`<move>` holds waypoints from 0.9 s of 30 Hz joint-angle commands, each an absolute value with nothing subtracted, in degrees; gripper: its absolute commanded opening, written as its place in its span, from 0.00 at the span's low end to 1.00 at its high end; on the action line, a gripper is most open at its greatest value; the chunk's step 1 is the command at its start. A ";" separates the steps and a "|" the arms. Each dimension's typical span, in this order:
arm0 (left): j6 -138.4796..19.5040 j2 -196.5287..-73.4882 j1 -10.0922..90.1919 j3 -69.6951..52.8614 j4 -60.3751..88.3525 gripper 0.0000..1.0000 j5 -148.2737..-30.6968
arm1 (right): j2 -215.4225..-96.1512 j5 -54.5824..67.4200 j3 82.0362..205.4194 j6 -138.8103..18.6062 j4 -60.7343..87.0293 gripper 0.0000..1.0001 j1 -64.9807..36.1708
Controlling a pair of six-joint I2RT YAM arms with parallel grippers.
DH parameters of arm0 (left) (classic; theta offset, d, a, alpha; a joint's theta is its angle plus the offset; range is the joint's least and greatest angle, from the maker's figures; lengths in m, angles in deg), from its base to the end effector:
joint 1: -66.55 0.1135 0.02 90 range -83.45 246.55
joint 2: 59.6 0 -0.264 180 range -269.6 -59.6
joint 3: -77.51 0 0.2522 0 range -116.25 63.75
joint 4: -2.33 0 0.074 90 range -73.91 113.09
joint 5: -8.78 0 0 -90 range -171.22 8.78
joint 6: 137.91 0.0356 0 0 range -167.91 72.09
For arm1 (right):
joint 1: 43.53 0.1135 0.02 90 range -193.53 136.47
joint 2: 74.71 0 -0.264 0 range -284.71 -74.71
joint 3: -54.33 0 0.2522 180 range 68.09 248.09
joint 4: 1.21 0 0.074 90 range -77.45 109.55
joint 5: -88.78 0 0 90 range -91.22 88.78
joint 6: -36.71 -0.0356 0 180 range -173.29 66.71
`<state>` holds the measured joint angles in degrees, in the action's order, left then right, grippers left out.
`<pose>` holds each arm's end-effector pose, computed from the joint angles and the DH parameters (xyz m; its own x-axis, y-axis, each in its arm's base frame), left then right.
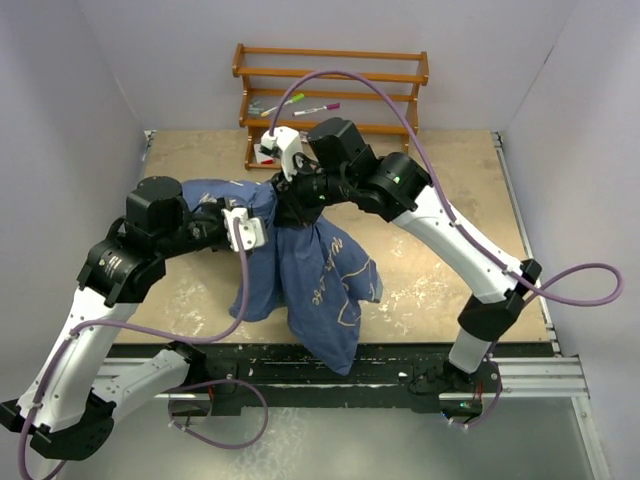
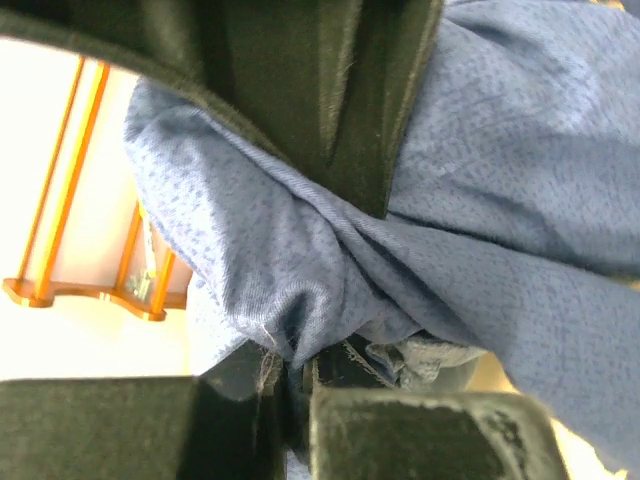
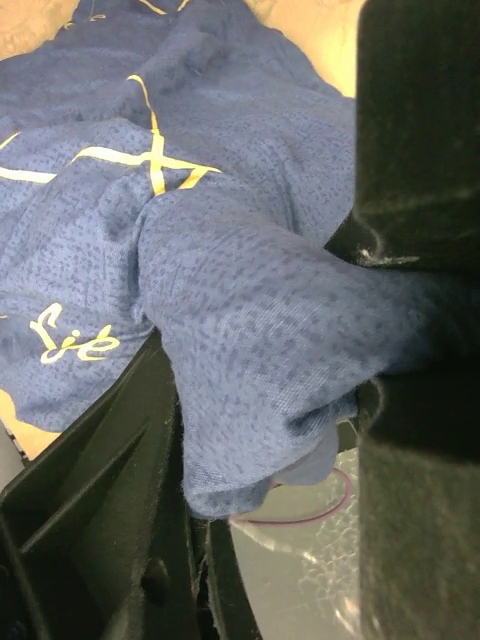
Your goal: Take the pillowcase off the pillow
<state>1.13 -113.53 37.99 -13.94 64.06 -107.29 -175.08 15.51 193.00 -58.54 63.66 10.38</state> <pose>0.1341 -0.0908 0.4370 0.3540 0.5796 -0.7340 0.7843 0.2435 0.5706 0.2050 0.2987 0.4811 -0.3471 -0.3274 -0.8789 -0.8976 0.3876 0.2101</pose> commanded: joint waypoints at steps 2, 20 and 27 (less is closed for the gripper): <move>-8.82 -114.85 37.54 -12.31 59.74 0.00 -106.92 | -161.68 25.08 183.91 -67.51 34.81 0.41 5.59; -28.37 -132.54 40.51 -41.71 59.98 0.00 -94.40 | -127.11 -5.66 135.83 -40.41 21.77 0.81 20.45; -28.26 -133.19 41.41 -46.78 63.01 0.00 -94.76 | -135.78 -25.03 131.23 -31.90 17.68 0.84 25.76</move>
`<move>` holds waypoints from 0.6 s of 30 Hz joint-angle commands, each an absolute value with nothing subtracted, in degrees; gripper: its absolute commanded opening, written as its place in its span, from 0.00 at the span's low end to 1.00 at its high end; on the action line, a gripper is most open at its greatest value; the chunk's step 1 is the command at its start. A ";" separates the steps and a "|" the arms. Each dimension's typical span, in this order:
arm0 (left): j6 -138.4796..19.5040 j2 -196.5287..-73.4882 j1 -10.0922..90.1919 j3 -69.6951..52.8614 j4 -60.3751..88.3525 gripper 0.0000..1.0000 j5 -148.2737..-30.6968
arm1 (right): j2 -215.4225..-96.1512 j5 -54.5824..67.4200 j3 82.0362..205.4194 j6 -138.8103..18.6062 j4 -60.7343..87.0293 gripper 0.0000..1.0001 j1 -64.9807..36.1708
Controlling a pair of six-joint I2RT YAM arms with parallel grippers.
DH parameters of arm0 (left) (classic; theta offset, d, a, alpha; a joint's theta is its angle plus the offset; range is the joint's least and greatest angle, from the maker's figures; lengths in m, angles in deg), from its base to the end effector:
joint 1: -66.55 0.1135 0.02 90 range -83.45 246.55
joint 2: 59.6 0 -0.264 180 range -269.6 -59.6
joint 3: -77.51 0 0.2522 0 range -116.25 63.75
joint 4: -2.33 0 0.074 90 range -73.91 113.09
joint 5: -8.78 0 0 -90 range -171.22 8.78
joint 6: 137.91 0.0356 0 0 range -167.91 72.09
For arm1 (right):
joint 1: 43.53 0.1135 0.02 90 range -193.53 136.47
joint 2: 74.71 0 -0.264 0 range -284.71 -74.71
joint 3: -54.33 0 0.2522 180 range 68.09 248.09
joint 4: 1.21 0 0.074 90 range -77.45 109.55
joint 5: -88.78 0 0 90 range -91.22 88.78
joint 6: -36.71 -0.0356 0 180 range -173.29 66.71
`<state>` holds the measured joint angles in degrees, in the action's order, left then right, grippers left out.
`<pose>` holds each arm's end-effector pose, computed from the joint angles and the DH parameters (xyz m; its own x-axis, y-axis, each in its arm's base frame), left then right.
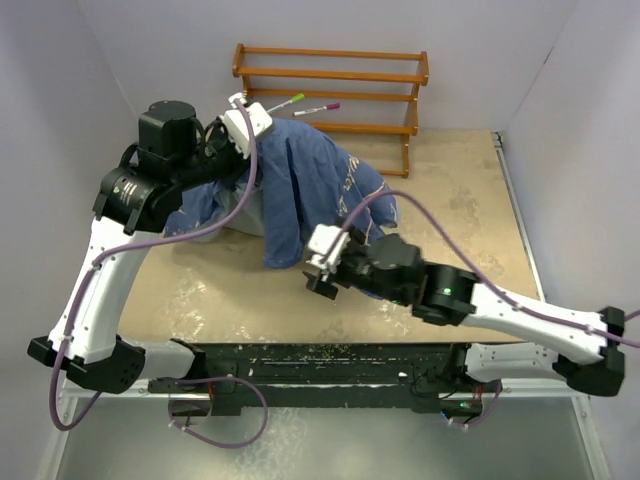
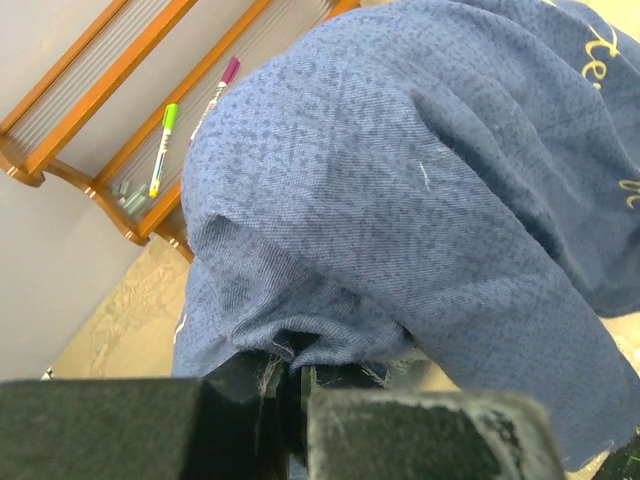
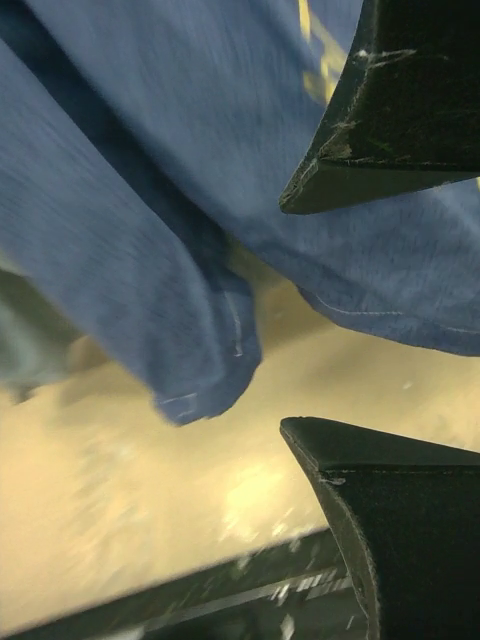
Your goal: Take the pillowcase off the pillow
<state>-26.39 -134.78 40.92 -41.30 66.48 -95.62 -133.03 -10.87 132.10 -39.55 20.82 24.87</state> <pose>0.2095 -0.1103 0.5047 -0.0633 0.4244 -0.9032 0.7010 0.6631 0.2625 0.0895 0.2099 0.4172 0.1870 -0.1638 -0.9686 -0.8344 0.4938 -0.2446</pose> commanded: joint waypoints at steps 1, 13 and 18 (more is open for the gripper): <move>-28.26 -133.01 41.45 -47.13 63.52 0.00 -95.15 | -136.77 -27.86 130.84 -31.01 16.43 0.84 25.75; -26.59 -128.98 41.54 -46.36 68.21 0.00 -100.63 | -140.62 -35.38 135.47 -26.38 6.67 0.20 19.12; -25.58 -127.26 41.51 -45.49 69.36 0.00 -102.33 | -138.79 -28.99 141.04 -29.38 8.22 0.00 13.52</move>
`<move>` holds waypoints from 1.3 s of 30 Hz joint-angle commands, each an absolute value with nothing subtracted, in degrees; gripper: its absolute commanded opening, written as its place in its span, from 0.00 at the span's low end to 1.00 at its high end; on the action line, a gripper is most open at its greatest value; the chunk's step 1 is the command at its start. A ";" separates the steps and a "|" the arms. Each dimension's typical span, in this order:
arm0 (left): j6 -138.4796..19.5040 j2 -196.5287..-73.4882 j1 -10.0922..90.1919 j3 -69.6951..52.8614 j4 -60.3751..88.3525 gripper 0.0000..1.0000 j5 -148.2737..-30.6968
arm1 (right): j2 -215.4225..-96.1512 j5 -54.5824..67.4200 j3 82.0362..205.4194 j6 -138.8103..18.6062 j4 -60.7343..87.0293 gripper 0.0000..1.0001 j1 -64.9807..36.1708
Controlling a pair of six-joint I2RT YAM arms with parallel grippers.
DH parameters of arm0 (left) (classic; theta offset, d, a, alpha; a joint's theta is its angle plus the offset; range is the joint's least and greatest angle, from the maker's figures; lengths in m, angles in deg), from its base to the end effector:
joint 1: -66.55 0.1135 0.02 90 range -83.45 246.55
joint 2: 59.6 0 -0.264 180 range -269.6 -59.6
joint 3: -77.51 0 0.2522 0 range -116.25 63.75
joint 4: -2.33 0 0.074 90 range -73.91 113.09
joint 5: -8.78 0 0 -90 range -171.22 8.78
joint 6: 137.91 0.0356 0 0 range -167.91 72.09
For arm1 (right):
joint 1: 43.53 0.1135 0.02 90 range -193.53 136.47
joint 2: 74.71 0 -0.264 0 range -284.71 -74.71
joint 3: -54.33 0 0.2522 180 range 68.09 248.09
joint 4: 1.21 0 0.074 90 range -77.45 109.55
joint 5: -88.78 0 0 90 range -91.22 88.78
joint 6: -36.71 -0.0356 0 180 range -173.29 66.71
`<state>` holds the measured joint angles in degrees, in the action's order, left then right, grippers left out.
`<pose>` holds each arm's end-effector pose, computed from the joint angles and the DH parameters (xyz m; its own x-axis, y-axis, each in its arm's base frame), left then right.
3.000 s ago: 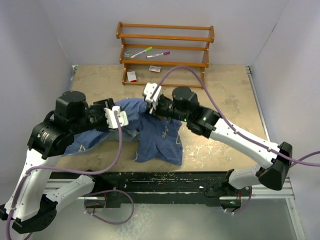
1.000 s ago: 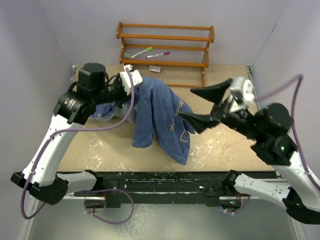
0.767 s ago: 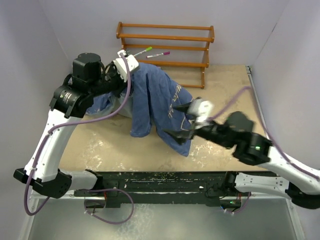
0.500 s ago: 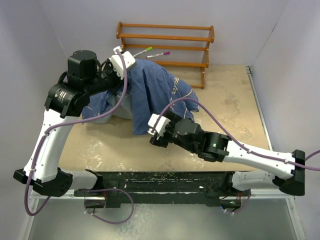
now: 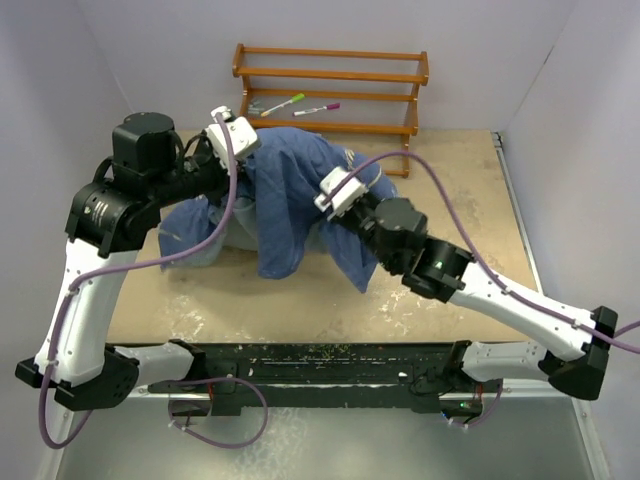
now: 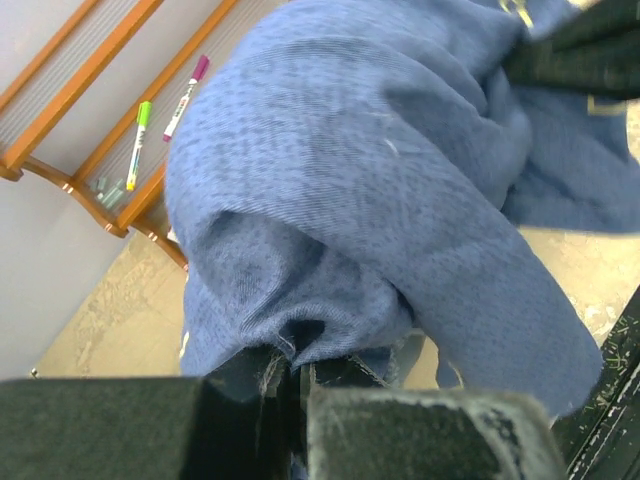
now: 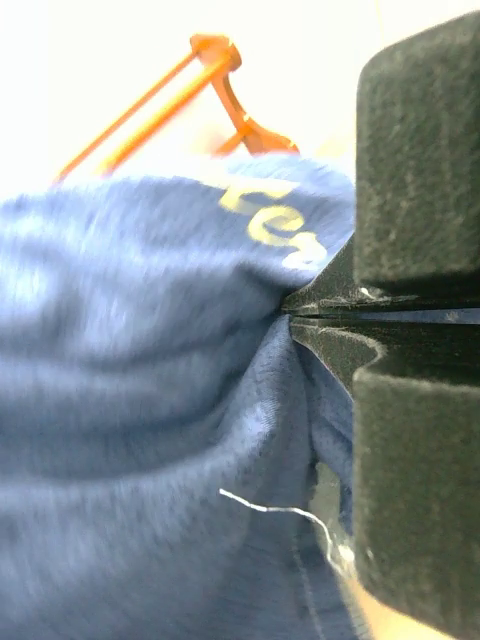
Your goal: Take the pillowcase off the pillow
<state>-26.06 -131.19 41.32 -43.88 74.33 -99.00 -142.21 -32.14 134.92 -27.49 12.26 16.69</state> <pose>0.1757 -0.0948 0.5158 -0.0710 0.4252 -0.9023 0.7413 0.6277 0.2375 0.1496 0.2245 0.4138 0.2100 -0.3847 -0.8988 -0.4420 0.7826 -0.4383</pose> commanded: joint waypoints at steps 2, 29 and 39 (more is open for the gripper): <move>-24.73 -126.82 41.56 -45.14 70.01 0.00 -102.89 | -138.48 -27.66 142.85 -29.48 8.64 0.00 13.14; -5.45 -120.50 41.52 -39.56 90.35 0.00 -124.15 | -168.55 2.21 182.33 -61.48 15.71 0.00 -4.81; -5.48 -120.27 41.50 -38.28 90.71 0.00 -125.27 | -185.99 10.39 206.34 -76.98 34.90 0.08 -7.25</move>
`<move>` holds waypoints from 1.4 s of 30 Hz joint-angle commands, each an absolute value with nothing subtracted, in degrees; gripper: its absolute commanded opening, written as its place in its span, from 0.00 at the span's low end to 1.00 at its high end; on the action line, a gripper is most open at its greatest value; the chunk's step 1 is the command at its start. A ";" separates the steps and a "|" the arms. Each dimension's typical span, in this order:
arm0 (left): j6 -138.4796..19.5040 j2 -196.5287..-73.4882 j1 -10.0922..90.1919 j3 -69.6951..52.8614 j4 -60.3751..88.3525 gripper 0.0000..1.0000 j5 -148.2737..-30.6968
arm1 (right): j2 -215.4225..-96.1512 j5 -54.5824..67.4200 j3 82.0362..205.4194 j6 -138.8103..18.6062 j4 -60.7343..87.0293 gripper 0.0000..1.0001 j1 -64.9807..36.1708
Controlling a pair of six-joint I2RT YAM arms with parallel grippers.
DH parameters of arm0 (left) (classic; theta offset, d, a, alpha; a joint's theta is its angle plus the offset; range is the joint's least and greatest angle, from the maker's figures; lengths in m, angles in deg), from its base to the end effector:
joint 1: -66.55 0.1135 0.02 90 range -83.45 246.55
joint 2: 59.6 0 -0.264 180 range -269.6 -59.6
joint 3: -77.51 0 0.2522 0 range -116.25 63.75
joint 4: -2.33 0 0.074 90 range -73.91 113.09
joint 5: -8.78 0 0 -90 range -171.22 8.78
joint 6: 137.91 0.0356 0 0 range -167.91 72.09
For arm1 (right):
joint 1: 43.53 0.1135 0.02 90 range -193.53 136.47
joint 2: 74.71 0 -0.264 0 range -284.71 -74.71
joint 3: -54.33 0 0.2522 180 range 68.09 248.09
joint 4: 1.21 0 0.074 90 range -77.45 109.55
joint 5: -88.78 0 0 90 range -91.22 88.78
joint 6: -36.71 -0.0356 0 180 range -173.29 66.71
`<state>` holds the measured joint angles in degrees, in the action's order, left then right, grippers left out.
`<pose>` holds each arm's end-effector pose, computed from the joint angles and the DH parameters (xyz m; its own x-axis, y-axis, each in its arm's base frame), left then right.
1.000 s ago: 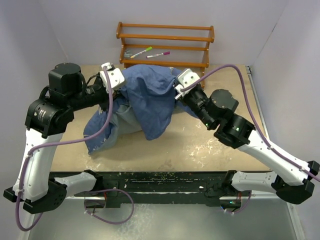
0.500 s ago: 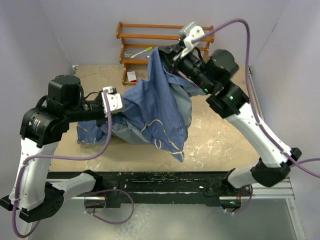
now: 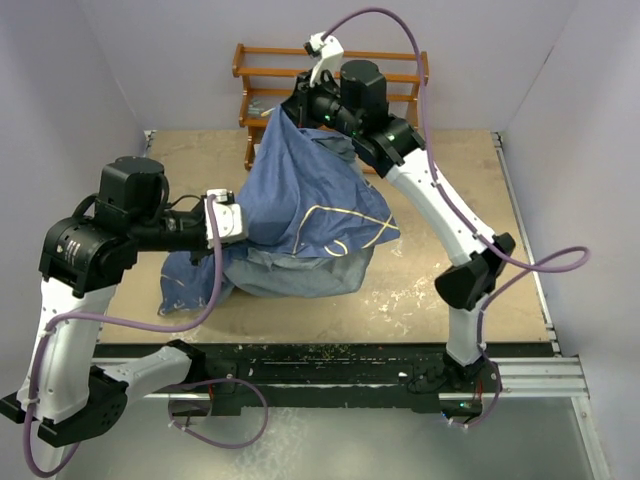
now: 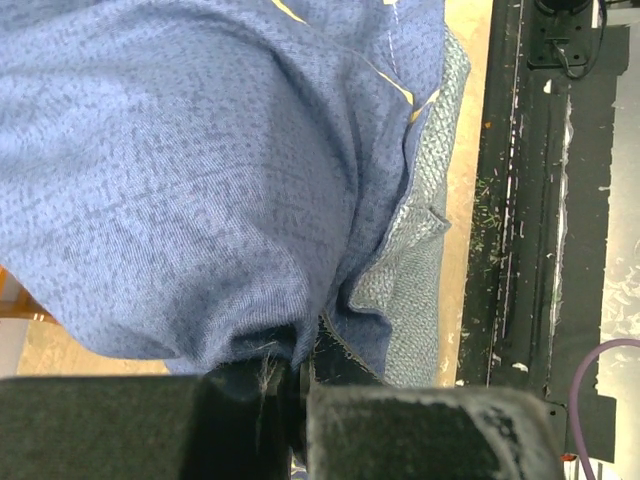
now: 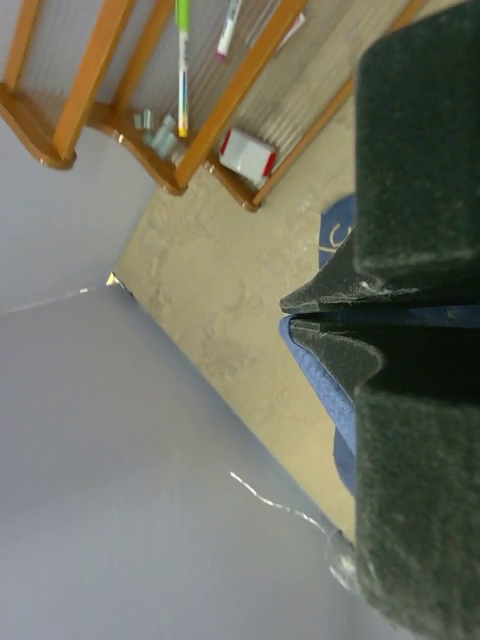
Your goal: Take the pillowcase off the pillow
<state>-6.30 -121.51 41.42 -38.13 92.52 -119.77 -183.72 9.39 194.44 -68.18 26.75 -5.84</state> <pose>0.1054 -0.0739 0.4892 0.1196 0.5175 -0.8473 0.9449 0.2027 0.2572 0.3369 0.2686 0.4993 -0.1499 0.2033 -0.9676 -0.7325 0.6345 0.2468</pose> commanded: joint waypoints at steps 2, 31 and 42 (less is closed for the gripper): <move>-6.14 -120.23 41.48 -38.47 90.25 0.00 -125.47 | -187.16 8.99 209.34 -81.21 39.05 0.11 -10.04; -32.42 -129.20 41.50 -48.37 64.94 0.00 -114.06 | -138.63 21.99 151.97 -65.54 10.50 0.69 -20.07; -30.21 -129.87 41.50 -36.95 63.22 0.00 -105.66 | -122.64 6.43 123.96 -49.17 4.28 0.69 14.81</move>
